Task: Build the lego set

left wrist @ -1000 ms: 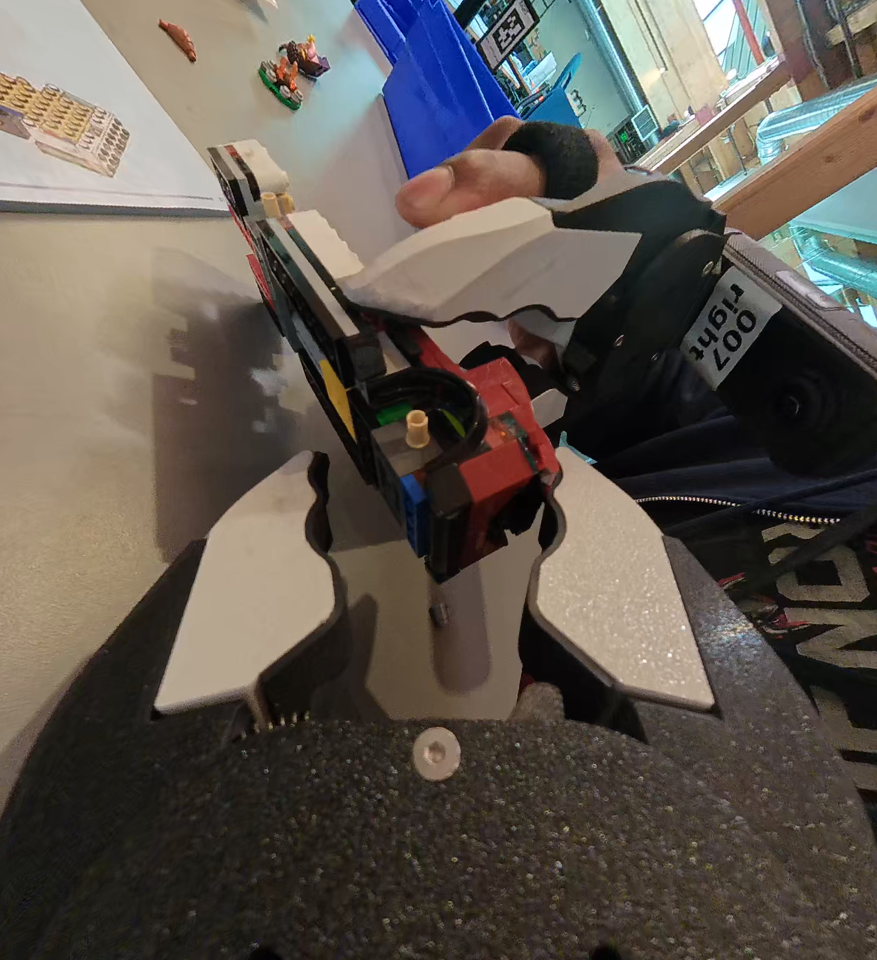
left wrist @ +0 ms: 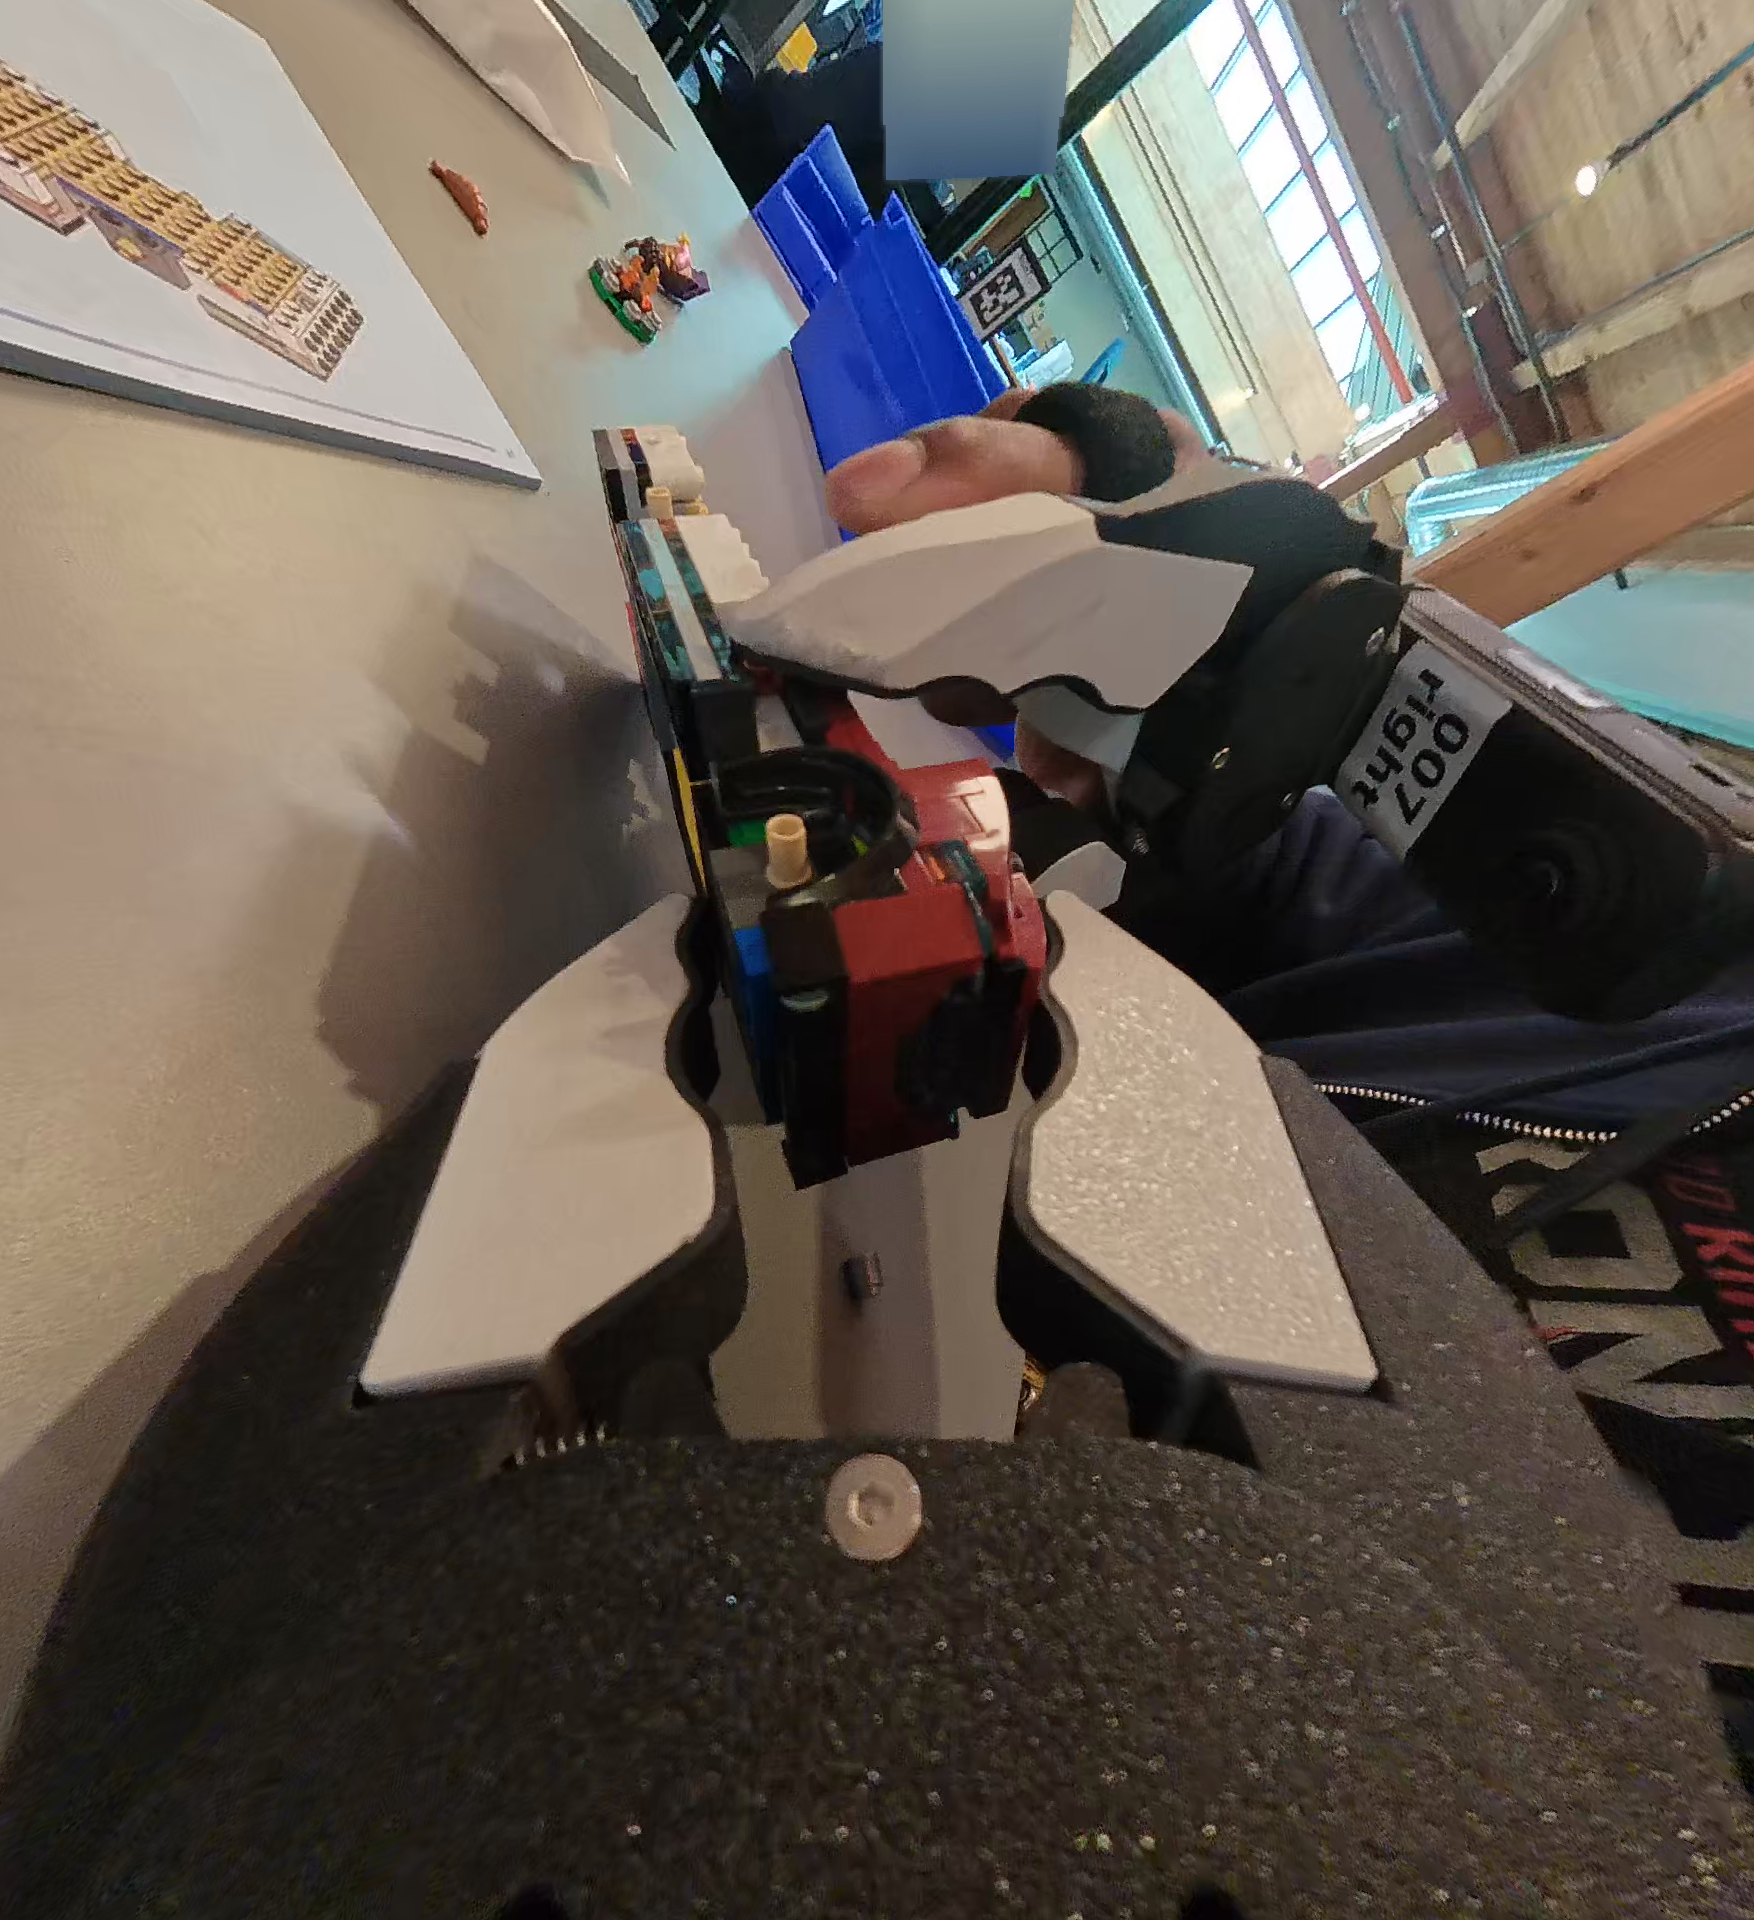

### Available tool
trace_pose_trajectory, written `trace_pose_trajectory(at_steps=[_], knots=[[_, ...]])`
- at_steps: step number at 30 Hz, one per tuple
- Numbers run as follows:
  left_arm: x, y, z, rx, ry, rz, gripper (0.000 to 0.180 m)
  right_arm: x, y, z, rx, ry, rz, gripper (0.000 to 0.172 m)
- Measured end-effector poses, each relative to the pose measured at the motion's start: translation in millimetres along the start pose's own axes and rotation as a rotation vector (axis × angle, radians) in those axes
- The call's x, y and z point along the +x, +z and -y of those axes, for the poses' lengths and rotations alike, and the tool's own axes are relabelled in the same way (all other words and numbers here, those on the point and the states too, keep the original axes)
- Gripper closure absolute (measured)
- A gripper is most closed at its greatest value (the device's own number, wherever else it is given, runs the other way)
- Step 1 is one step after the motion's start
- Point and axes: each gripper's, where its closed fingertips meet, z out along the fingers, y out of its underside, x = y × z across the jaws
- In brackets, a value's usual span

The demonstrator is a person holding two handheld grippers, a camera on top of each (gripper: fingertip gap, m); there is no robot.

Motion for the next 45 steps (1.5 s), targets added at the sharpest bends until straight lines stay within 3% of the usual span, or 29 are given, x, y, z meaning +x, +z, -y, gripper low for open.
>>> trace_pose_trajectory(at_steps=[6, 11, 17, 23, 26, 30, 34, 40, 45], knots=[[-3, 1, -3, -0.047, 0.074, 0.051, 0.125, 1, 0, -1, -0.017, -0.013, -0.005, 0.107], [-6, 0, 0, -0.023, 0.047, 0.056, 0.129, 3, 0, -3, -0.026, -0.011, -0.022, 0.107], [-11, -4, 10, 0.052, -0.078, 0.009, 0.130, 10, -6, -4, -0.041, -0.017, -0.086, 0.111], [-21, -12, 23, 0.133, -0.234, -0.031, 0.130, 25, -42, -11, -0.018, 0.090, -0.177, 0.117], [-25, -13, 29, 0.158, -0.279, -0.044, 0.130, 3, -51, -6, 0.071, 0.200, -0.072, 0.119], [-30, -1, 43, 0.157, -0.286, -0.036, 0.130, -55, -46, 12, 0.213, 0.327, 0.224, 0.125], [-28, 24, 70, 0.154, -0.253, -0.047, 0.130, -87, -35, 29, 0.241, 0.365, 0.392, 0.130], [-28, 72, 107, 0.125, -0.180, -0.086, 0.130, -95, -24, 38, 0.220, 0.473, 0.483, 0.139], [-29, 101, 116, 0.083, -0.143, -0.138, 0.130, -106, -18, 37, 0.154, 0.538, 0.518, 0.144]])
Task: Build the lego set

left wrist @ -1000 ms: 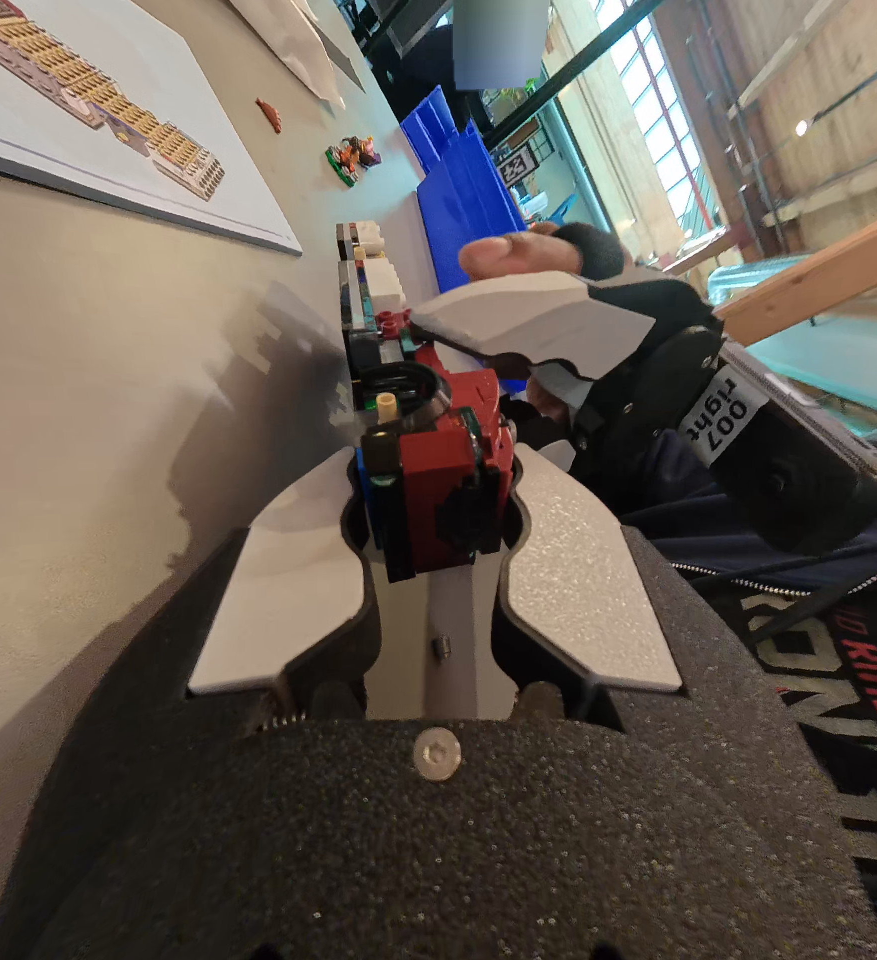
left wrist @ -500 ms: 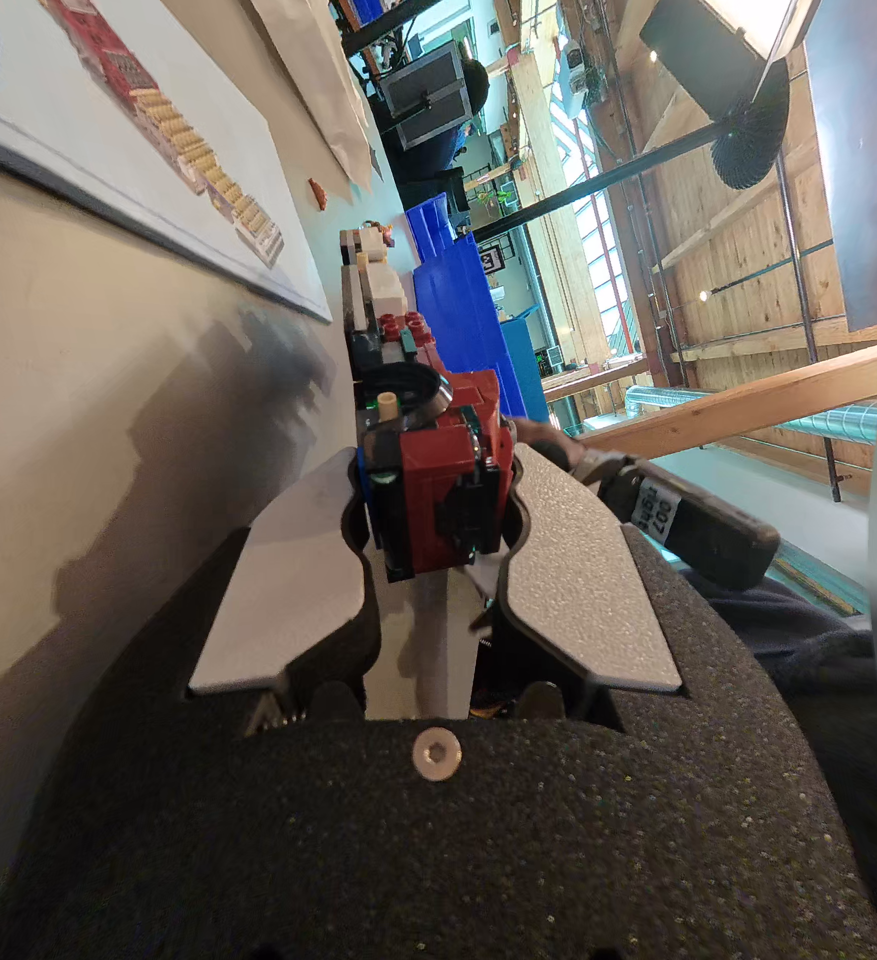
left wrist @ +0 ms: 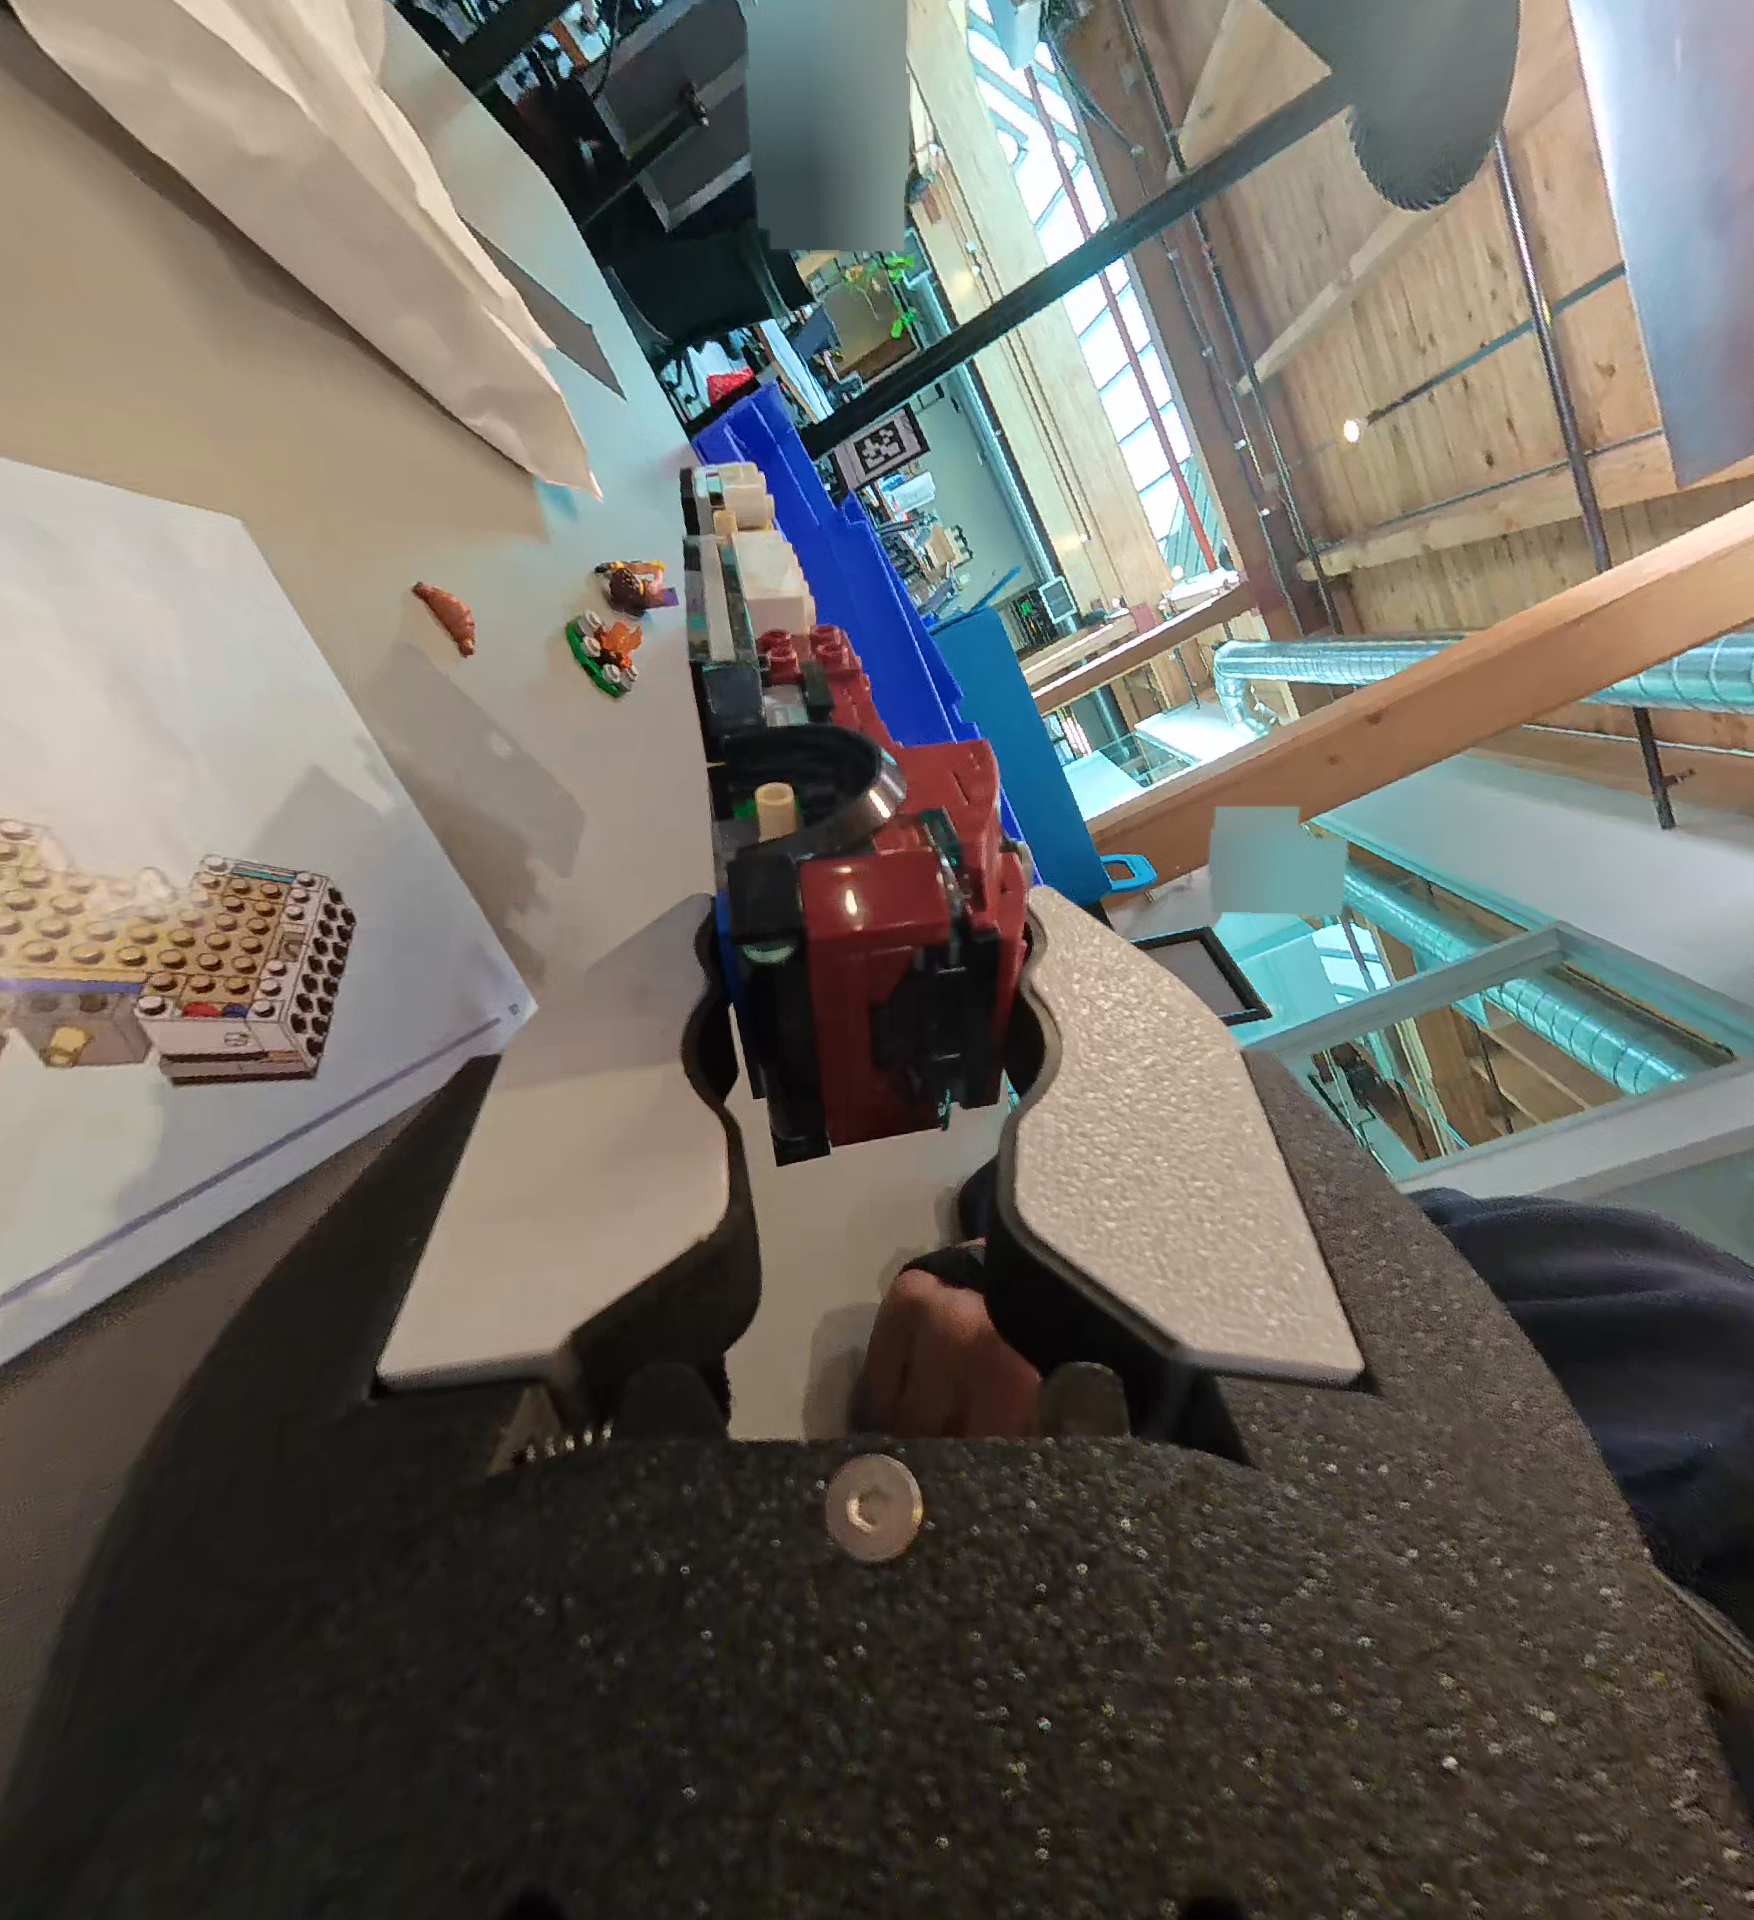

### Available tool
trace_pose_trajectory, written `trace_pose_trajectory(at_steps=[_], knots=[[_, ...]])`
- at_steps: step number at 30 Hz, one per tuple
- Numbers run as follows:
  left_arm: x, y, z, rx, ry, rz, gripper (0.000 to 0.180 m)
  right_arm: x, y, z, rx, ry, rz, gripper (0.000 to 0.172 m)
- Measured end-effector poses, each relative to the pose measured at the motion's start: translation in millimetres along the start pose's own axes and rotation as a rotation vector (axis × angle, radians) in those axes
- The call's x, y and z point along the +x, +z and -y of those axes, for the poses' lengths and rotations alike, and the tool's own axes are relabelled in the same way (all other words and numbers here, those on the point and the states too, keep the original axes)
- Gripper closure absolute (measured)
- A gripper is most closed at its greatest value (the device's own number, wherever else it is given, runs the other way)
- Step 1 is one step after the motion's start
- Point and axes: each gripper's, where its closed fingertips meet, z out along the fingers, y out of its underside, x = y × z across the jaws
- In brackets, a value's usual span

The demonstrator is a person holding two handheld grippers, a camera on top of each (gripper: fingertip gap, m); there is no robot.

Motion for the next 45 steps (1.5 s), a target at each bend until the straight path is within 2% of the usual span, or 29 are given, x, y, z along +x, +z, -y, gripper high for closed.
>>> trace_pose_trajectory(at_steps=[1, 3, 8, 15, 24, 28, 32, 45], knots=[[-1, 3, -2, -0.006, -0.001, -0.010, 0.130, 1, 3, -4, -0.021, -0.006, -0.010, 0.145], [-4, 5, -6, -0.012, -0.005, -0.024, 0.130, -1, 4, -2, -0.013, -0.019, 0.003, 0.159], [-8, 3, -19, -0.040, -0.016, -0.031, 0.130, 4, 2, -3, -0.003, -0.003, -0.017, 0.165], [-14, -4, -18, -0.050, 0.031, 0.013, 0.130, 20, -17, -22, -0.012, -0.036, -0.092, 0.165], [-18, -9, -14, -0.034, 0.041, 0.052, 0.130, 63, -68, -52, -0.053, -0.082, -0.291, 0.165], [-24, -8, -17, -0.052, 0.015, 0.079, 0.130, 85, -95, -84, -0.206, -0.091, -0.426, 0.165], [-24, -5, -22, -0.076, 0.028, 0.092, 0.130, 87, -114, -116, -0.352, -0.072, -0.451, 0.165], [-25, -6, -24, -0.086, 0.019, 0.088, 0.130, 84, -109, -108, -0.176, 0.080, -0.387, 0.156]])
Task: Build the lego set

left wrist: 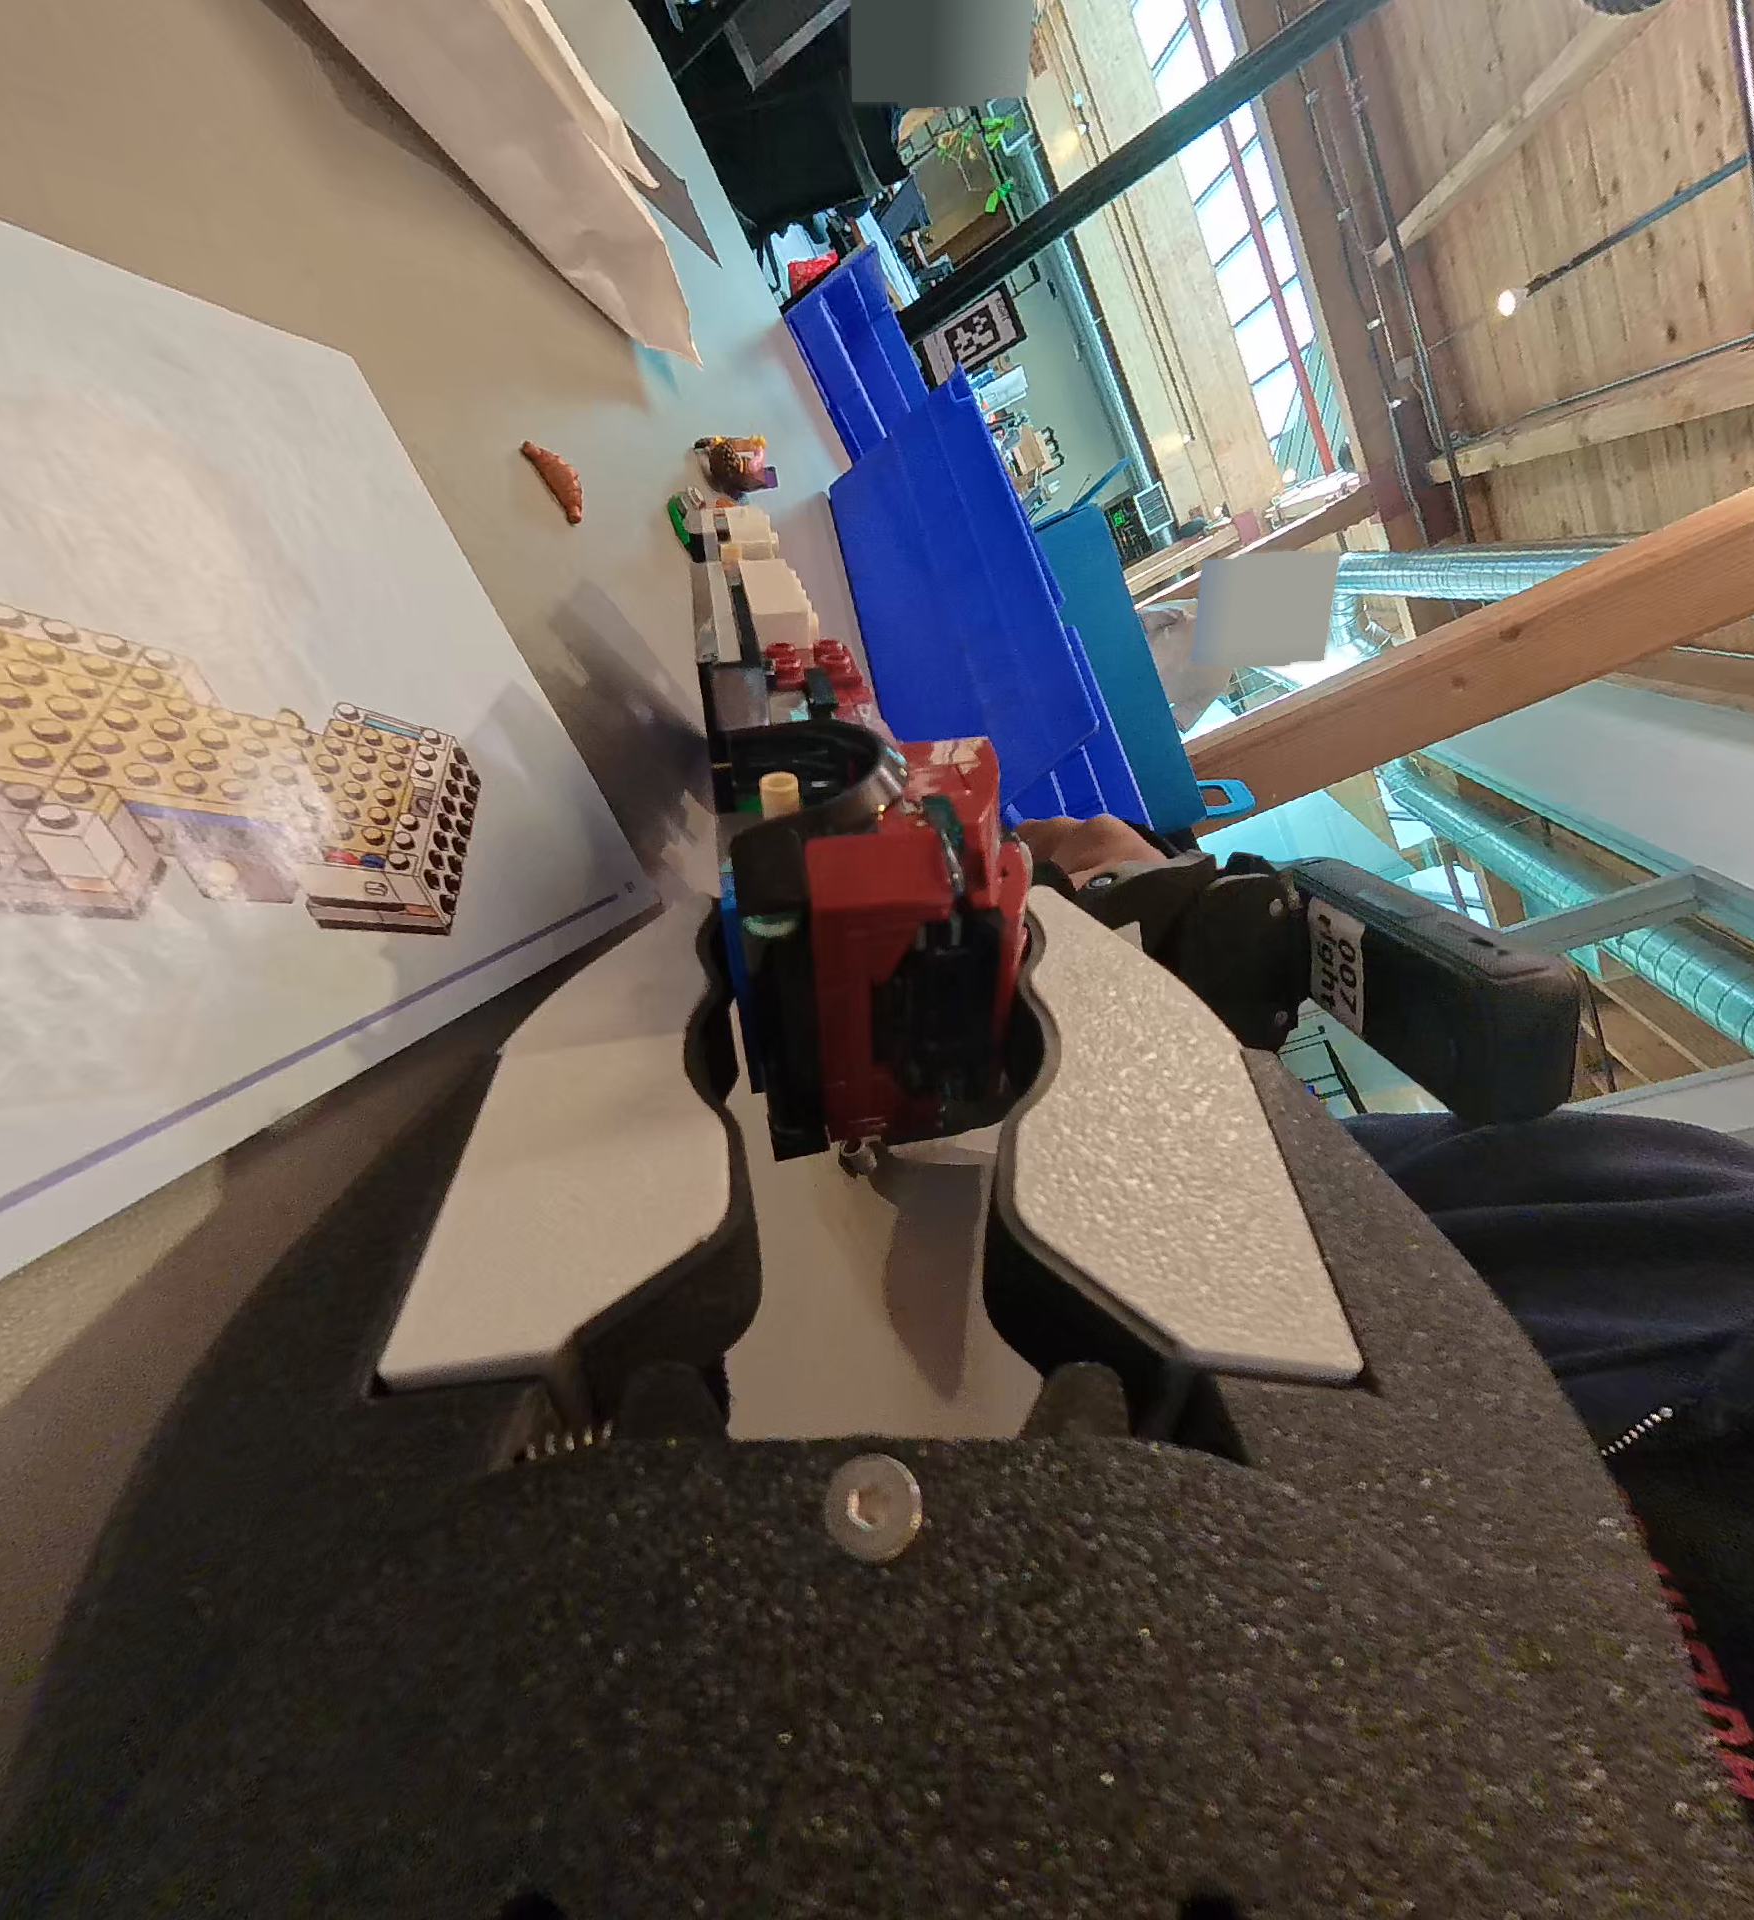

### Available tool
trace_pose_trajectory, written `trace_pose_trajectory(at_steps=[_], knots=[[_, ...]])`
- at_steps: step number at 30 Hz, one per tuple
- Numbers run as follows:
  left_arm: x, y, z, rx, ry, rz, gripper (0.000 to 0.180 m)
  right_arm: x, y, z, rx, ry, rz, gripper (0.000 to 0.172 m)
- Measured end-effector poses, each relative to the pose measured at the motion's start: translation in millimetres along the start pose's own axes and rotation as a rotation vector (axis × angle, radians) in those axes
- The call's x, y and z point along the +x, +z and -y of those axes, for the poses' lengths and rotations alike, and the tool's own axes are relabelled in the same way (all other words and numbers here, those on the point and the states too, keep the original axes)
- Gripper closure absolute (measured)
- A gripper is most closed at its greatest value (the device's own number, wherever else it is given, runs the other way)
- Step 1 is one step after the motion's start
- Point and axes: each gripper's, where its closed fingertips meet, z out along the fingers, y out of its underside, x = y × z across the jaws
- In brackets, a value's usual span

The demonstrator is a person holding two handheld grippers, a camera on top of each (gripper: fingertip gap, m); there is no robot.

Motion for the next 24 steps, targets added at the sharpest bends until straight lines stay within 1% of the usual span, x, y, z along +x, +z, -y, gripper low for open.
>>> trace_pose_trajectory(at_steps=[4, 12, 14, 24], knots=[[0, 0, -1, -0.005, 0.000, 0.002, 0.131, 0, -2, 6, 0.058, 0.102, 0.053, 0.156], [0, 0, -1, -0.007, 0.003, 0.002, 0.131, 1, 4, 10, 0.133, 0.206, 0.154, 0.157], [0, 1, -2, -0.009, 0.007, 0.003, 0.131, -2, 7, 8, 0.128, 0.207, 0.180, 0.157], [1, 0, -3, -0.014, 0.011, 0.003, 0.131, -3, 10, 9, 0.133, 0.196, 0.199, 0.157]])
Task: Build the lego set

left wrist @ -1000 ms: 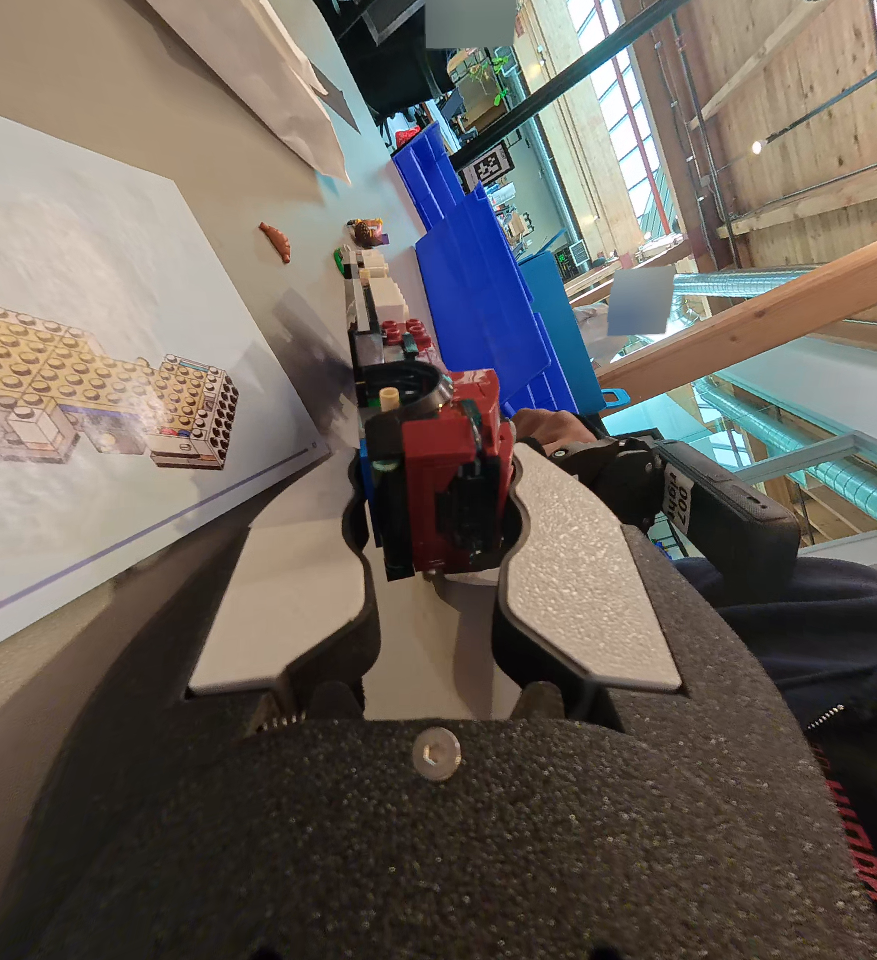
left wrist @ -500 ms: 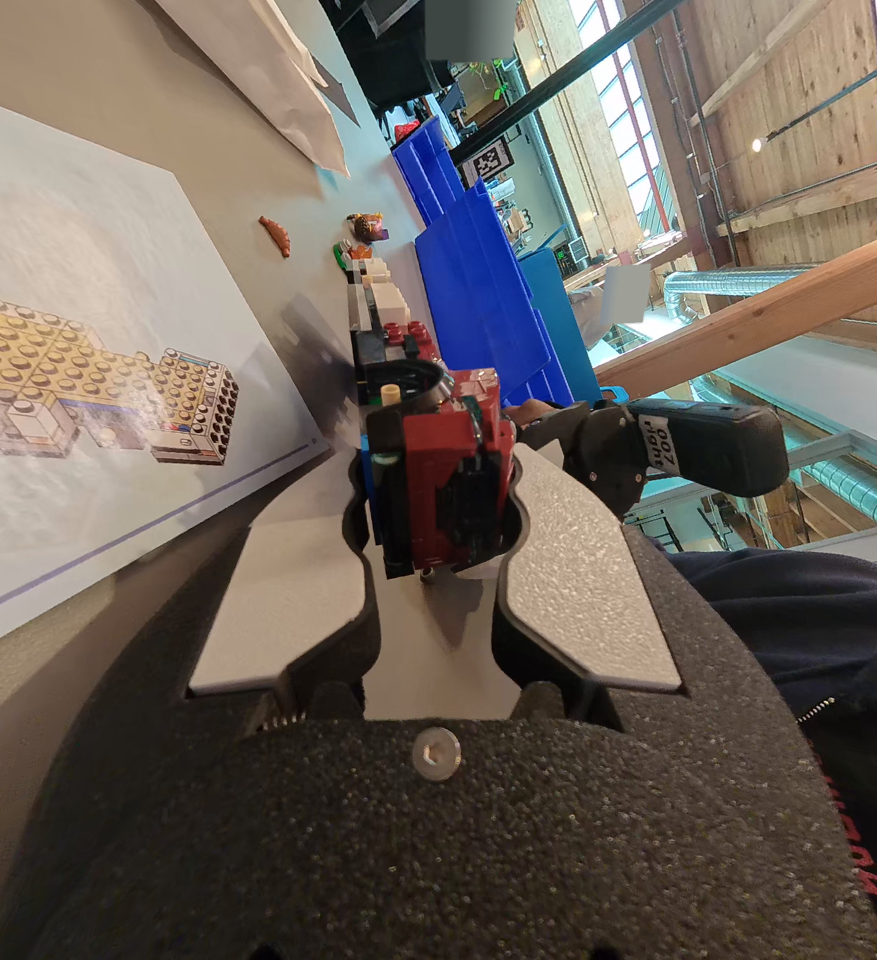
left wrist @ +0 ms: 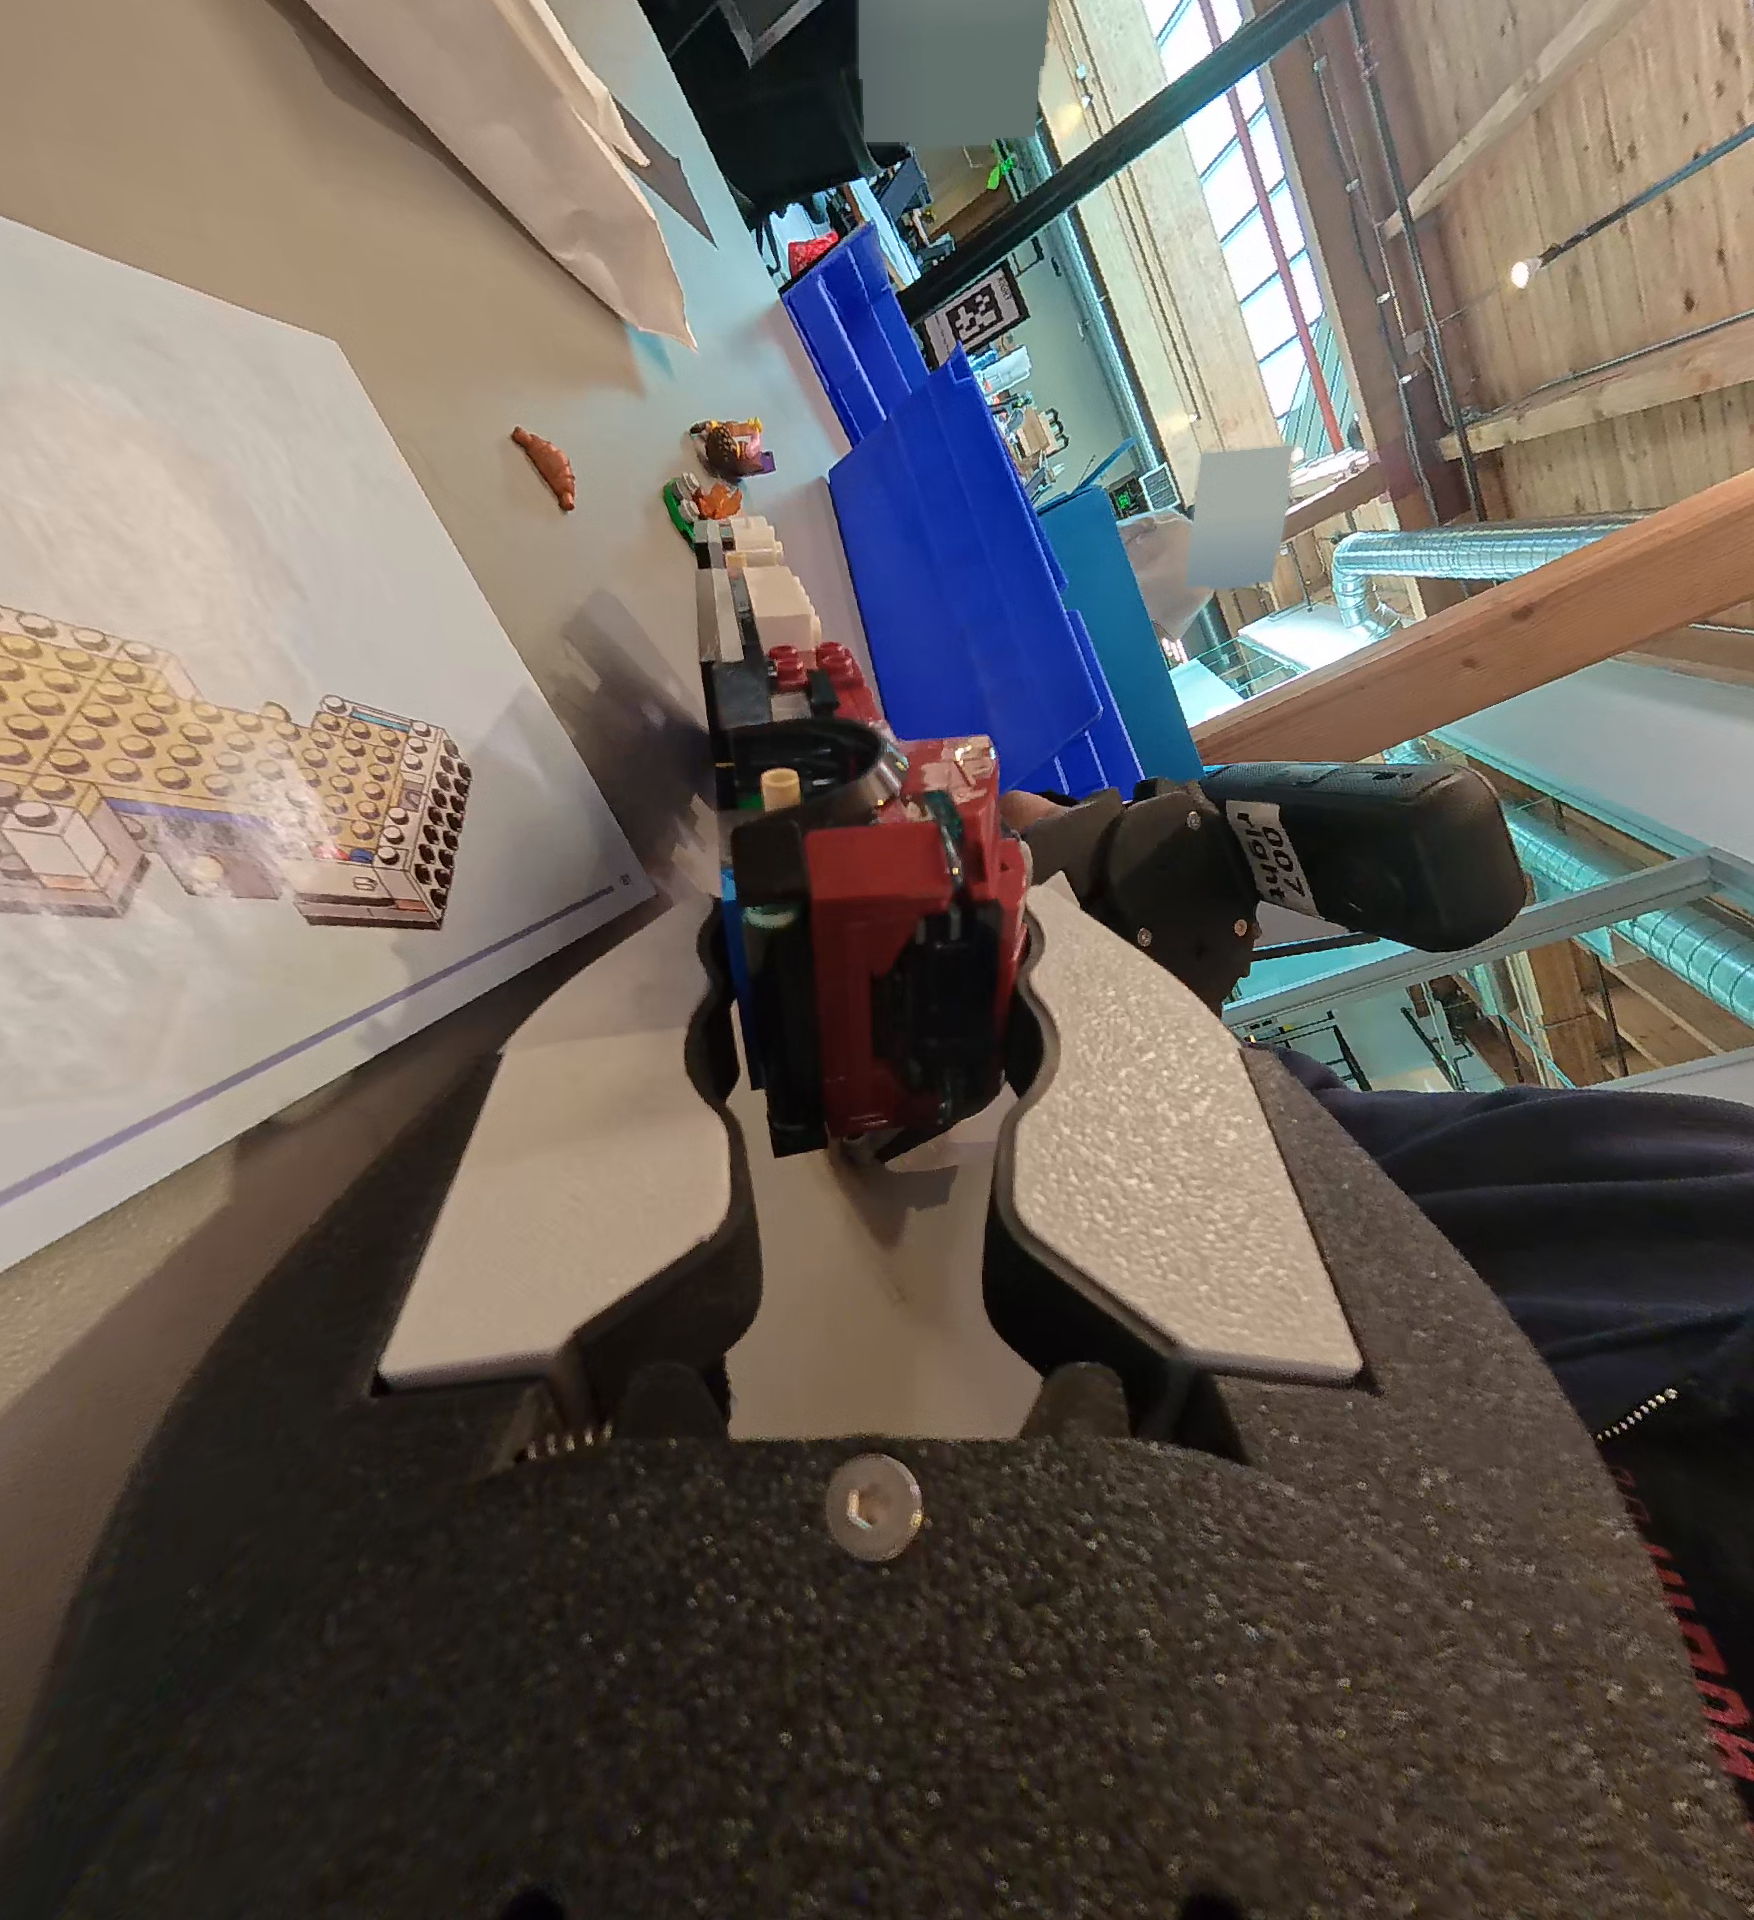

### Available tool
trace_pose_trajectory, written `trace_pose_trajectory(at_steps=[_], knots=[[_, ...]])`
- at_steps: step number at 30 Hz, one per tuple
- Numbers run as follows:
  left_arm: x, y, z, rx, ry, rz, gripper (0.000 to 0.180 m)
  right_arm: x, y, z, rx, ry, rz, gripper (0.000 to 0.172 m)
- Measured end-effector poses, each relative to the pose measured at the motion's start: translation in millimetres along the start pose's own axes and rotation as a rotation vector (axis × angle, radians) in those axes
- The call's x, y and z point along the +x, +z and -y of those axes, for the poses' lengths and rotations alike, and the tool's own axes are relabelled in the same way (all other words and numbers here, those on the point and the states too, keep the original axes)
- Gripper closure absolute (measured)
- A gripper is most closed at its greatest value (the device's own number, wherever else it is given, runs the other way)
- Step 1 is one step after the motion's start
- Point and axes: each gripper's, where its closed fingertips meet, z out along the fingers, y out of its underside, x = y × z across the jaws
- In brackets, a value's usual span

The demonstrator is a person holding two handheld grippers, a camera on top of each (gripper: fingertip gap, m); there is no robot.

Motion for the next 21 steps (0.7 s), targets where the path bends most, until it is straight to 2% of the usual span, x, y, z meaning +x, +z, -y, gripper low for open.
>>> trace_pose_trajectory(at_steps=[21], knots=[[-0.4, -0.5, 0.1, -0.001, -0.007, -0.002, 0.131, 3.4, 1.5, -2.5, -0.031, -0.029, -0.042, 0.160]])
